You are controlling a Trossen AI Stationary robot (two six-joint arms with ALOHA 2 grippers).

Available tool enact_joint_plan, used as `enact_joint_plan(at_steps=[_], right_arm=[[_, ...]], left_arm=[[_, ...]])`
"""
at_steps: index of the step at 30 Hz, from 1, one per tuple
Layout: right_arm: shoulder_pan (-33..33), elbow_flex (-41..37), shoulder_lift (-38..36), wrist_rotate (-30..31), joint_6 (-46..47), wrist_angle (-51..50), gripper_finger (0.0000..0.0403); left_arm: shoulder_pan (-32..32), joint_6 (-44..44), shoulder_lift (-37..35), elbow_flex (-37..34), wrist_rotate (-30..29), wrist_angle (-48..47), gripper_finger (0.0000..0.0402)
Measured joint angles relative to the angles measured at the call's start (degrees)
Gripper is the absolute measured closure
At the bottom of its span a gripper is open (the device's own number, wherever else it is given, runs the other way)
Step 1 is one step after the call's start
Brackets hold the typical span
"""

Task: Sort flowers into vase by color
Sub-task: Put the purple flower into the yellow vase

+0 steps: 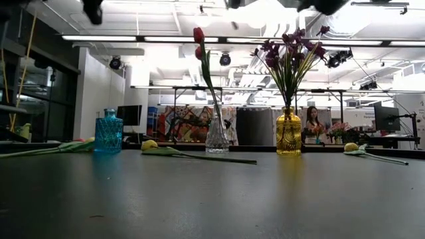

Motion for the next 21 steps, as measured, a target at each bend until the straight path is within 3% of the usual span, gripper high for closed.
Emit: enact_joint_plan(at_steps=[7,11,18,21], right_arm=[[-0.65,10.34,5.79,-6.77,-0.08,-0.37,0.0403],[-0.36,12.66,5.85,-7.0,-1.79,-2.25,0.0403],[0.46,13.86,5.85,-6.61,-2.38,-3.05,0.0403],[0.62,13.86,5.88,-4.88,-4.33,-3.23,0.0403]], left_arm=[[-0.02,-2.01,8.49,9.56,0.21,1.48,0.014],[0.04,-1.99,10.45,10.99,0.06,3.2,0.014],[0.47,-2.26,13.08,11.01,-10.74,5.55,0.014],[0.91,-1.52,15.63,11.01,-10.4,7.69,0.014]])
